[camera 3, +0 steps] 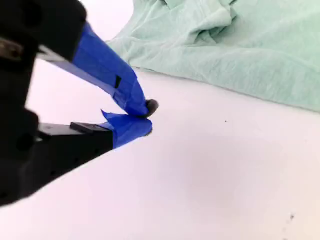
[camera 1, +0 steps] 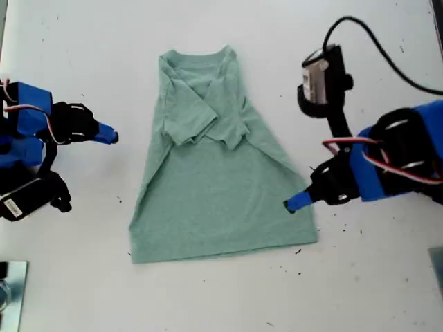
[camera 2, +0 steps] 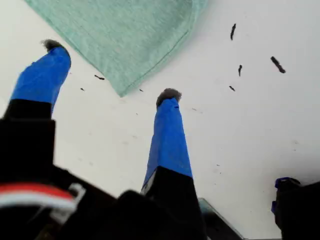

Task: Fold t shirt

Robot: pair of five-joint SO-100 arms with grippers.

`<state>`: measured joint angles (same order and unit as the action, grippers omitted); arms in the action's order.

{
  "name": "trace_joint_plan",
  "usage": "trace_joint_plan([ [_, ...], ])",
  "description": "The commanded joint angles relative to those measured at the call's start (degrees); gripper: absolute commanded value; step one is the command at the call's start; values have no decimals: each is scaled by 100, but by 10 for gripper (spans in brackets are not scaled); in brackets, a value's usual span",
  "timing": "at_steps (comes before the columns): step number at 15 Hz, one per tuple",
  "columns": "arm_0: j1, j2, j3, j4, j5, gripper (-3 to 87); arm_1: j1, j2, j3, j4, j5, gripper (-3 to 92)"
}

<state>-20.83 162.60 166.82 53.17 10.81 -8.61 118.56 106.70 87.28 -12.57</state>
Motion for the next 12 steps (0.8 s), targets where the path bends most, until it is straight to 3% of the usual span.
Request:
trace_joint_plan([
  [1, -53, -105, -141, -44, 123, -2, -290, -237, 879, -1477, 439, 313],
  [5, -35, -299, -167, -70, 185, -2, -483, -896, 2101, -3349, 765, 212],
  [8, -9, -378, -185, -79, 185, -2, -563, -993, 3023, -4562, 976, 35],
  [10, 0, -387, -185, -88, 193, -2, -598, -967, 3384, -5045, 1055, 18],
  [12, 18, -396, -185, -88, 193, -2, -580, -615, 3146, -4535, 879, -6],
])
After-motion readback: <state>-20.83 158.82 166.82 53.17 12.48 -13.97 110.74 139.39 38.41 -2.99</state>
